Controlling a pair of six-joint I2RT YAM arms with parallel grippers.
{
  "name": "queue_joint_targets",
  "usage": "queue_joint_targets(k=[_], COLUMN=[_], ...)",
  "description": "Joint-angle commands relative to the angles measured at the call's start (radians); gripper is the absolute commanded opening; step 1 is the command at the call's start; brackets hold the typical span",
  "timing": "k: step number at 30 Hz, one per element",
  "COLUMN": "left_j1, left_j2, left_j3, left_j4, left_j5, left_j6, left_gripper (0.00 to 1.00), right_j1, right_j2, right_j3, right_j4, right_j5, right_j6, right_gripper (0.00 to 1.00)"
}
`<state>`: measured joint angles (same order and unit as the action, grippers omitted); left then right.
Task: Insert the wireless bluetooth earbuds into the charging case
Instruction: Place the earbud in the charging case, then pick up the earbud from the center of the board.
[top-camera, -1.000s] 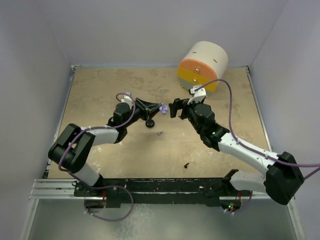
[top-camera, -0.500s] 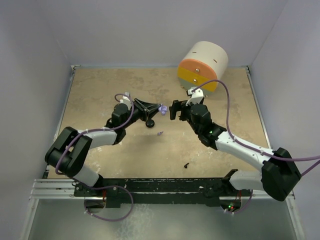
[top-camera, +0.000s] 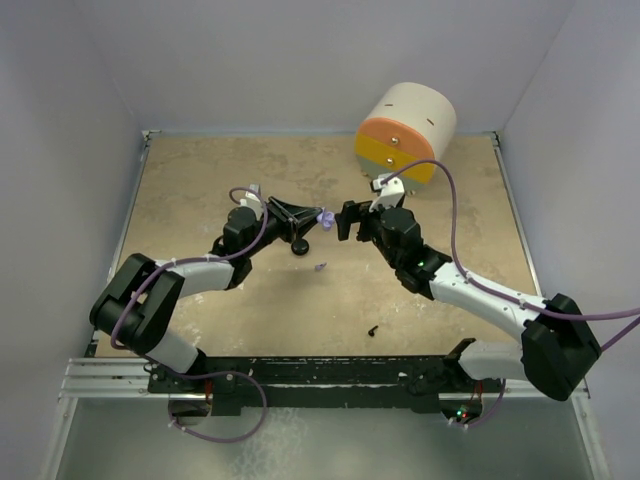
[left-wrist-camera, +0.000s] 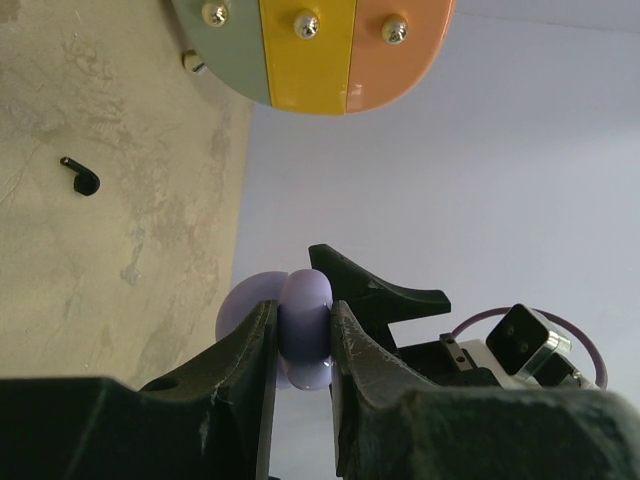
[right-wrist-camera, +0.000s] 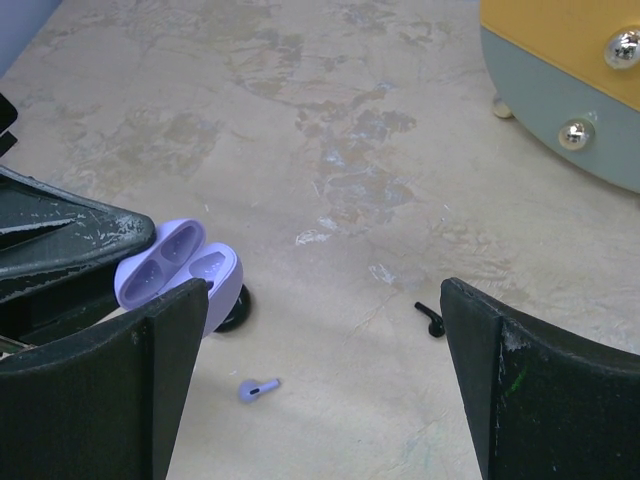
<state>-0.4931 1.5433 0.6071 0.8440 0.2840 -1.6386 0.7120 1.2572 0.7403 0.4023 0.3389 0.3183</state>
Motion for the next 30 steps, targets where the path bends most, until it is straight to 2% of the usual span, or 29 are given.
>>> queue_joint_targets(k=[1,20,26,30], left_j1=[0.001,0.007,0.1,0.152], left_j2=[-0.016,-0.021,-0.093,-0.174], left_j3=[0.018,0.009,-0.093,-0.13], left_j4=[0.044,0.051,0.094,0.007], left_j5=[0.005,0.015,0.043,0.05], left_j6=[0.011,0.014,0.029,0.113], left_gripper=[0.0,0.0,0.0,0.0], right_j1=[-0.003,-0.003,-0.003,-0.003], right_j2=[0.004,-0.02,-0.076,-0.059], right_j3=[0.013,-0.004,-0.039,-0.059], right_j4=[0.055,0.07,0.054,0.035], right_j5=[-0.023,-0.052,-0.016,-0.046], right_j6=[-0.027,-0.003,0.033,0.063], right_gripper=[1.0,1.0,0.96,0.94])
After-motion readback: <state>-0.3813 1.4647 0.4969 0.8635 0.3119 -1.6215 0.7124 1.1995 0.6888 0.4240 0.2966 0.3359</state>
